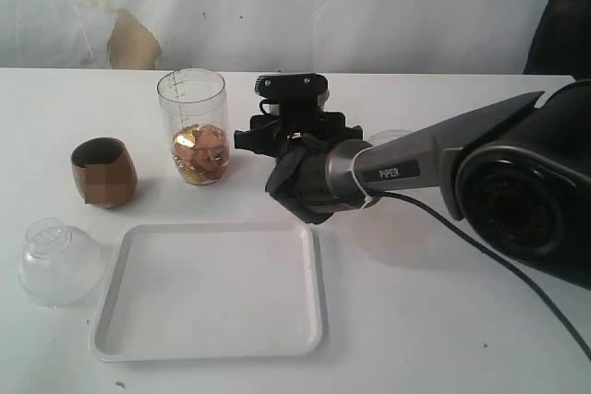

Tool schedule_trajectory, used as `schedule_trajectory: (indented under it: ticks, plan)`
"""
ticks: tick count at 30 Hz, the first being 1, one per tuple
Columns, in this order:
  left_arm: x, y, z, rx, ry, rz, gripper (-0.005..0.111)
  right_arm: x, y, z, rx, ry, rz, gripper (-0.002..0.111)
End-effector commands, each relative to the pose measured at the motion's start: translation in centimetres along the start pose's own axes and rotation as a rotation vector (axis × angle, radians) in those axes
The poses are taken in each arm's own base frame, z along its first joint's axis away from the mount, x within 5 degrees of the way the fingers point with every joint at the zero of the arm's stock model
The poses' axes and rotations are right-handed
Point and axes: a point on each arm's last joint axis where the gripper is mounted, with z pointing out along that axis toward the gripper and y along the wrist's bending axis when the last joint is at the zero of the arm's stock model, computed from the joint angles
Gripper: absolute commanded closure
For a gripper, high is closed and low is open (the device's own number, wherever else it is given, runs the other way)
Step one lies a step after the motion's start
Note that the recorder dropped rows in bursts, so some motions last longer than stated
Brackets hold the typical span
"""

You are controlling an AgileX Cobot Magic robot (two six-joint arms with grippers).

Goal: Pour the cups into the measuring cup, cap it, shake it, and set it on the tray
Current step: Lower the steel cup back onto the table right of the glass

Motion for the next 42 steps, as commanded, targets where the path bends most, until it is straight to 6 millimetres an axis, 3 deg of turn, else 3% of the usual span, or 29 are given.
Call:
schedule_trajectory:
  ticks: [1, 5, 8, 10, 20, 31, 38, 42]
  plan:
    - [0.1, 0.1, 0.0, 0.001, -0.001, 0.011, 0.107, 0.0, 0.8, -0.8, 0.015, 0.004, -0.024, 0.099]
    - [0.1, 0.1, 0.0, 0.001, -0.001, 0.011, 0.107, 0.0, 1.4, -1.3, 0.027, -0.014, -0.063, 0.073]
    - [0.1, 0.1, 0.0, 0.001, -0.001, 0.011, 0.107, 0.0, 1.8, -2.0, 0.064, -0.033, -0.043, 0.036]
    - [0.1, 0.1, 0.0, 0.001, -0.001, 0.011, 0.107, 0.2, 1.7, -2.1, 0.082, -0.030, -0.037, 0.031]
    - [0.1, 0.1, 0.0, 0.001, -0.001, 0.011, 0.107, 0.4, 2.0, -2.8, 0.077, 0.080, -0.005, 0.026]
    - [0.1, 0.1, 0.0, 0.001, -0.001, 0.011, 0.107, 0.1, 3.9, -5.6, 0.109, 0.136, -0.033, 0.026]
    - [0.1, 0.1, 0.0, 0.001, -0.001, 0.011, 0.107, -0.8, 3.4, -6.9, 0.148, 0.218, -0.058, 0.026]
    - [0.1, 0.1, 0.0, 0.001, -0.001, 0.011, 0.107, -1.3, 3.1, -8.1, 0.093, 0.248, -0.101, 0.036]
